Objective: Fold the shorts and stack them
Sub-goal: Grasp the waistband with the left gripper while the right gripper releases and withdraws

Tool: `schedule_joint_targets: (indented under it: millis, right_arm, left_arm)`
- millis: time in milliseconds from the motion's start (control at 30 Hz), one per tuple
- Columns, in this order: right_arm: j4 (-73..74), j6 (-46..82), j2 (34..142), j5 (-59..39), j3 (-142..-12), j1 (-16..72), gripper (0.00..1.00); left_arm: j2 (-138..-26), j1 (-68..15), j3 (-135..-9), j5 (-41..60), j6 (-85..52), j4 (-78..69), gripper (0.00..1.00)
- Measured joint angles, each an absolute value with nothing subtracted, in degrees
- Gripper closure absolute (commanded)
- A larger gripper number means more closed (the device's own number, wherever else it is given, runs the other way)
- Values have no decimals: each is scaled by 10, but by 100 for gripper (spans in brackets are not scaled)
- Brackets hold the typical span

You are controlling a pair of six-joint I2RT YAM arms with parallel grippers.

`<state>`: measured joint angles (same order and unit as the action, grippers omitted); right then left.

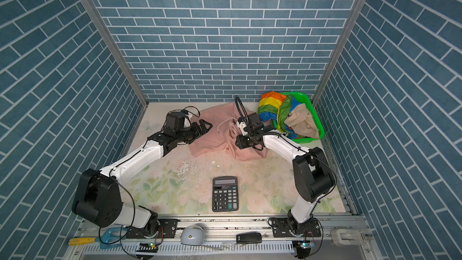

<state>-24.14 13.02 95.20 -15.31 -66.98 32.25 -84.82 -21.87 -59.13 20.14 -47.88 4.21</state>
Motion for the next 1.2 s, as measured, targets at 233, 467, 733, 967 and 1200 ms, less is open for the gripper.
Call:
schedule_joint_targets:
  millis: [233,467,733,967,1200]
  right_arm:
    - [-223,162,813,-153,-552,303,10]
    - [-201,208,688,-131,-474,239,3]
    - [-215,219,634,-83,-451,201,2]
    - [-226,223,607,-28,-416,194,2]
    - [-227,227,573,1,-388,193,4]
  left_arm:
    - [-947,-255,-648,233,-503,27,0]
    - [-1027,-308,-751,252,-522,27,0]
    - [-1077,-340,-818,248,-525,41,0]
    - [-1152,-341,-908,227,-529,113,0]
    - [-1196,-342,-981,213,-511,177,0]
